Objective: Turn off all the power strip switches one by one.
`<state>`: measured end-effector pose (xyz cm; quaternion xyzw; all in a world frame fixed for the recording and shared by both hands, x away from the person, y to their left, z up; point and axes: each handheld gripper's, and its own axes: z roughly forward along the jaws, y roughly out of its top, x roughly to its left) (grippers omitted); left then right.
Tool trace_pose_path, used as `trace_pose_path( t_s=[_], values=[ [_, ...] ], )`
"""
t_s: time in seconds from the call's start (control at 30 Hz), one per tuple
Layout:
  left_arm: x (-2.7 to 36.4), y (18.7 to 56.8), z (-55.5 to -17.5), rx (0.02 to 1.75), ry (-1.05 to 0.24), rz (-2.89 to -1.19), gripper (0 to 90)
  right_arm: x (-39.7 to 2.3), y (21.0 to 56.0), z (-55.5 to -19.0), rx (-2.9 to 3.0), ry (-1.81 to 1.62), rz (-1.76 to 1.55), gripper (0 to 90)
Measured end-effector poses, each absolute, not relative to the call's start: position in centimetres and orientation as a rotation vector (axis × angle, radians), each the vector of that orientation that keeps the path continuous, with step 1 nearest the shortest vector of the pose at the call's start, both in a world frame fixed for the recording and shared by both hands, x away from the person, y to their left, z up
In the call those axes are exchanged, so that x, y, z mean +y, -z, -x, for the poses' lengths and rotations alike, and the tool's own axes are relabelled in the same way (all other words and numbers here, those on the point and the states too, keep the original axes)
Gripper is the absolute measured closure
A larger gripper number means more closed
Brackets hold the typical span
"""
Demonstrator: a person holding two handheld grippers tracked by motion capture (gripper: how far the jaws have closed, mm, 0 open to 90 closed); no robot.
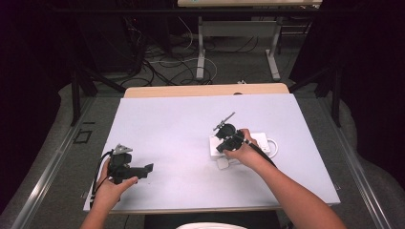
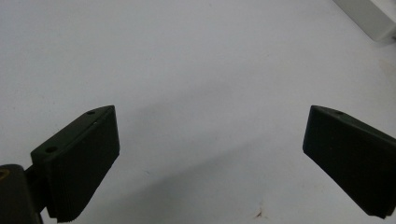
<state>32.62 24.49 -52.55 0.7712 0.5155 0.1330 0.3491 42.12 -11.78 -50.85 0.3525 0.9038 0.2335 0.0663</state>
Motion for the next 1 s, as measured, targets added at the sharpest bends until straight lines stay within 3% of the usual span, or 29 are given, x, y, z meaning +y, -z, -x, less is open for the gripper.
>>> trace_pose_path(
  t_s=[0.73,0.8,1.0],
  values=[
    [24.47,52.51,-32.59,1.333,-0.350,-1.998,3.9,-11.76,51.01,-42.07,2.721,-0.698,-1.056,85.9],
    [24.49,52.50,-32.58,1.332,-0.351,-1.998,3.9,-11.64,51.10,-41.99,2.729,-0.689,-1.067,90.0],
    [24.62,52.48,-32.52,1.339,-0.346,-2.000,3.9,-11.72,51.34,-42.08,2.727,-0.718,-1.046,90.0]
  ],
)
